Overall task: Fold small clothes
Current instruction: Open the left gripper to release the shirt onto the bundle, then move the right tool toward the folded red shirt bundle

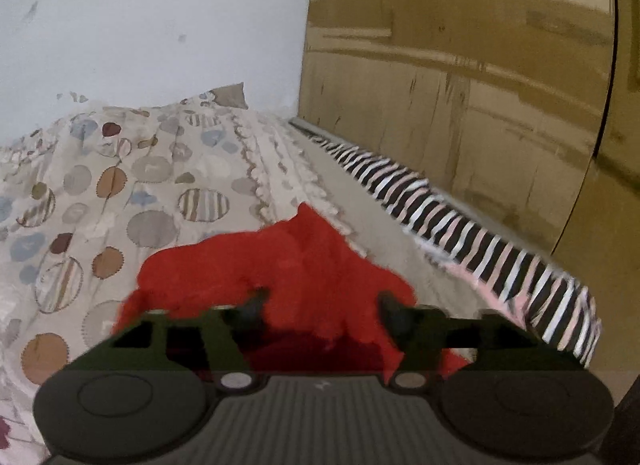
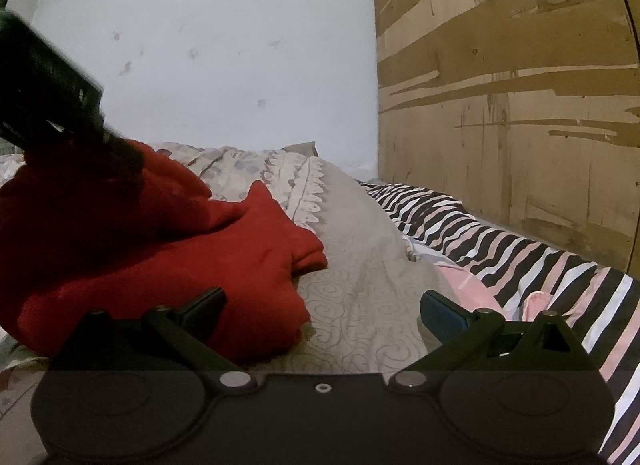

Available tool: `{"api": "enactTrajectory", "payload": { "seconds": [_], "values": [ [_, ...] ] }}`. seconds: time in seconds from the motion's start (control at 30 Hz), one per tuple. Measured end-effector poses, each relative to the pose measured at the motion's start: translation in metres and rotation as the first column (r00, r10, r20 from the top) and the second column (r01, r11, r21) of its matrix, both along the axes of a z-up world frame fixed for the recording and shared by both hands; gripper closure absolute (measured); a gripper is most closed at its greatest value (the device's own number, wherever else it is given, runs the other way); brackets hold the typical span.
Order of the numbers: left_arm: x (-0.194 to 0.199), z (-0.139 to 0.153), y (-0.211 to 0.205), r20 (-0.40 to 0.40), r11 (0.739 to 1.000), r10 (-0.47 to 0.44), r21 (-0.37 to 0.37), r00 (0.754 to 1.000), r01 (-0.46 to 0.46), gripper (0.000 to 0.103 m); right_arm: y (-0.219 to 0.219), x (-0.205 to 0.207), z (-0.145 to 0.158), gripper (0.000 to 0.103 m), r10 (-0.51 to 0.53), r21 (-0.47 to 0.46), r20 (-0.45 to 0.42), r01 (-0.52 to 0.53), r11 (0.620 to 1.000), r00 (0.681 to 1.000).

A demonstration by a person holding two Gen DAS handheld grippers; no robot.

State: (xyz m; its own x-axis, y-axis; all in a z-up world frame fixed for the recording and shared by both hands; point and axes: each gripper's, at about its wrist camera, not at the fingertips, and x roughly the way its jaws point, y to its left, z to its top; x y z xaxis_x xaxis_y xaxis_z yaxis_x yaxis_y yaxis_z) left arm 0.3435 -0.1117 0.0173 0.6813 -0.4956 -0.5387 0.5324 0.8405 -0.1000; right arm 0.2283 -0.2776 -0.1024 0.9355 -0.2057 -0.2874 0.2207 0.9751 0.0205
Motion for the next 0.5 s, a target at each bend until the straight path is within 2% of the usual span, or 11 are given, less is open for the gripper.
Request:
{"api": "enactTrajectory", "payload": {
  "seconds": [0.13,0.23,0.37,0.5],
  "values": [
    [-0.004,0.01,0.003,0.023,1.0,-0.004,-0.024,1.0,0.005,0.011,0.0,0.001,0.0,0.0,-0.001,-0.005,-0.007,0.001,1.0,1.0],
    [-0.012,0.021,0.014,0.07,0.996,0.001,-0.085,0.998,0.005,0.001,-0.002,0.002,0.0,0.0,0.001,-0.002,-0.014,-0.001,1.0,1.0],
    [-0.025,0.037,0.04,0.139,0.986,0.021,-0.165,0.99,0.002,0.001,-0.002,0.003,0.0,0.0,0.003,0.001,-0.023,-0.003,1.0,1.0],
    [-0.035,0.032,0.073,0.162,0.984,0.069,-0.176,0.984,-0.04,0.0,-0.003,0.005,0.0,0.0,0.009,0.007,-0.035,-0.009,1.0,0.999]
  ]
}}
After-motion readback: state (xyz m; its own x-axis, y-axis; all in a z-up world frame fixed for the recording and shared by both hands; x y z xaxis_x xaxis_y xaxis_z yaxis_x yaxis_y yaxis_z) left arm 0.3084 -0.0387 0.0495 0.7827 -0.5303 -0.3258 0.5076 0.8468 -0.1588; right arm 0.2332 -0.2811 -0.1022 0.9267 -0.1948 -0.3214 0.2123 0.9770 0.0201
